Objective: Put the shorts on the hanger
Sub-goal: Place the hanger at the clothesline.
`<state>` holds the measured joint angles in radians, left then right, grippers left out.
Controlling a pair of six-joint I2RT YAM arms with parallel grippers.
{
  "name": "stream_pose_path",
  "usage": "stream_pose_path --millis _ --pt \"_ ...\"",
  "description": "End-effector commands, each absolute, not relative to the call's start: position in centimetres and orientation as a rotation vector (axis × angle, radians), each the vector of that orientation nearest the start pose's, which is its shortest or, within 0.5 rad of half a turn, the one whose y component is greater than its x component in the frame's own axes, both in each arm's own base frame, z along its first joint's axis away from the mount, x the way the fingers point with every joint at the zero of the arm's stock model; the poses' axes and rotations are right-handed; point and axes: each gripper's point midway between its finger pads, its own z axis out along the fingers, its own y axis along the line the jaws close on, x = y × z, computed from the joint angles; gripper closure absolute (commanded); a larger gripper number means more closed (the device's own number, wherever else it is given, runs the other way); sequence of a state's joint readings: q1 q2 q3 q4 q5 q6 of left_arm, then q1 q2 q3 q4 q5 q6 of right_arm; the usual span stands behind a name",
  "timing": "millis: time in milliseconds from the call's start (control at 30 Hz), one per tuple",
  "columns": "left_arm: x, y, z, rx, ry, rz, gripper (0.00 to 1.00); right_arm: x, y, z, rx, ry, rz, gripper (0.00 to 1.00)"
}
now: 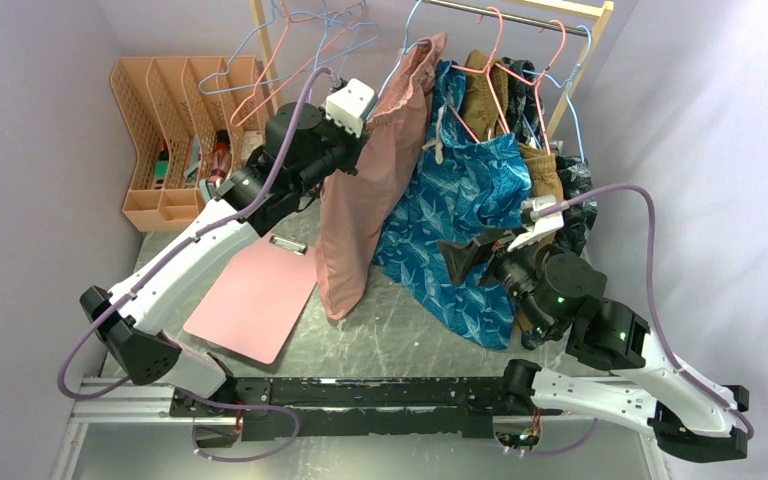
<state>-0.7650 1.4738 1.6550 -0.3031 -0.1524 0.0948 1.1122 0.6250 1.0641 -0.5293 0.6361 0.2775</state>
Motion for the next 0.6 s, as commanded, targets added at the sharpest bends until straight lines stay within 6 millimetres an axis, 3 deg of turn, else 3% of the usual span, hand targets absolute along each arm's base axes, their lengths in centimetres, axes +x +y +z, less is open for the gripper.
stream_pose_path --millis 0,367,567 --pt "36.2 -30.3 44.1 0.584 1.486 -0.362 0.93 18.2 15.7 36.1 -0.203 1.673 0.54 0.03" --pt "37.9 -31.5 44.2 0.589 1.481 -0.328 0.93 18.2 16.8 35.0 -0.226 1.706 0.558 0.03" --pt "38.9 -31.2 44.3 0.54 1.48 -0.288 0.93 17.7 17.6 35.5 -0.232 1.696 0.623 0.04"
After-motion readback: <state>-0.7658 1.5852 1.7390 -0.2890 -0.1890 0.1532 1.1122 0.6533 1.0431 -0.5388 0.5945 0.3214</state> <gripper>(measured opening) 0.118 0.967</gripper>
